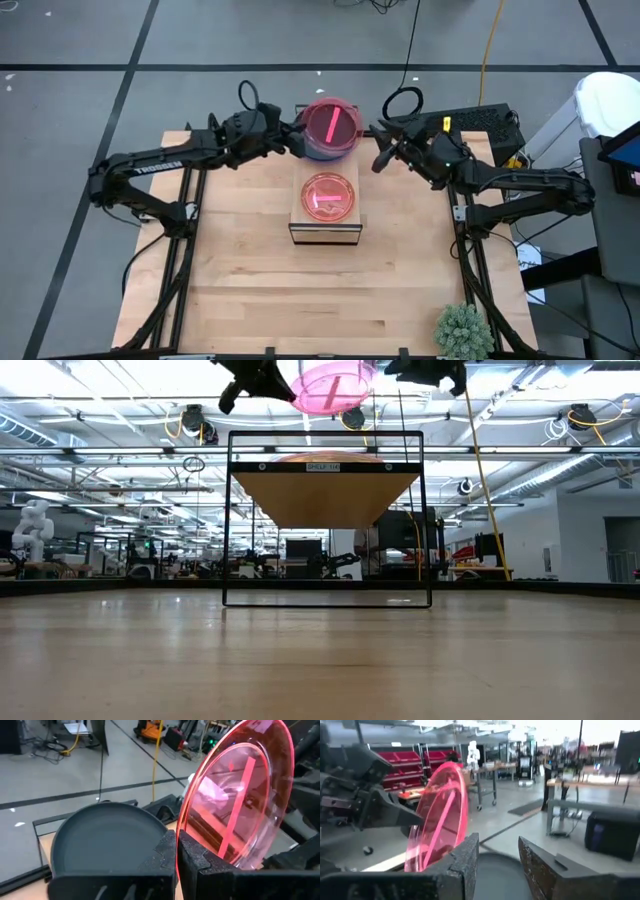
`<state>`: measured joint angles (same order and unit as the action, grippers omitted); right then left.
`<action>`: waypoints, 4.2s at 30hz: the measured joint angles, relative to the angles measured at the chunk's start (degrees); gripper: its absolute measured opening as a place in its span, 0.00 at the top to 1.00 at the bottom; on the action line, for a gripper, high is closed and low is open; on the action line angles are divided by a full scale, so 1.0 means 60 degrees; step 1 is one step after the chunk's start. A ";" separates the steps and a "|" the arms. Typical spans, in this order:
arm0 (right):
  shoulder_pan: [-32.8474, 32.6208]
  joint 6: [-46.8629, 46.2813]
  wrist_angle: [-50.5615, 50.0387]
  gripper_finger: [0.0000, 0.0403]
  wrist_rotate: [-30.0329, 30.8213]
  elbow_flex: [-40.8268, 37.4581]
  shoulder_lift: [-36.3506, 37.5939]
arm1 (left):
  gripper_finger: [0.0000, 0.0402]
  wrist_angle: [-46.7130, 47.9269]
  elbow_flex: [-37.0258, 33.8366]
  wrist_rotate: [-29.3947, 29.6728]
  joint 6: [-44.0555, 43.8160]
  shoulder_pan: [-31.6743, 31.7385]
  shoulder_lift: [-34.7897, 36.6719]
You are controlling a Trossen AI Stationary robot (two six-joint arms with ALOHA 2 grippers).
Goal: Place and stack plates onto a shelf
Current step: Stack the pink plate on top of the other pink plate on the shelf
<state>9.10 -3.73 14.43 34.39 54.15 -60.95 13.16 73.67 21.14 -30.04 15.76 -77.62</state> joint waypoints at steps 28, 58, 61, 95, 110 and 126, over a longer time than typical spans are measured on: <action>-0.0007 -0.1519 -0.0342 0.89 -0.0759 -0.0004 -0.1156 | 1.00 0.0340 -0.0008 0.0594 0.0180 -0.0090 -0.0074; 0.0259 -0.1770 -0.0440 1.00 -0.0675 -0.0011 -0.1234 | 0.86 0.0069 0.0007 0.0433 0.0652 -0.0731 -0.0063; 0.0295 -0.1813 -0.0429 1.00 -0.0762 -0.0011 -0.1238 | 0.76 0.0034 0.0007 0.0139 0.0533 -0.0731 -0.0067; 0.0353 -0.6442 -0.3222 1.00 -0.1734 -0.0007 0.0541 | 0.37 0.1929 0.0003 0.0106 0.0439 0.0139 0.2282; 0.0346 -0.9452 -0.4515 1.00 -0.4016 -0.0007 0.0486 | 0.37 0.2148 0.0003 -0.1464 0.1219 0.0264 0.2283; 0.0342 -1.0735 -0.4123 1.00 -0.5937 0.0000 -0.0621 | 0.41 0.2983 0.0003 -0.3187 0.1311 -0.0223 0.2276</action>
<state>11.16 -68.14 -10.30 -1.23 54.15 -64.68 31.06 73.69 2.02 -22.17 14.43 -63.96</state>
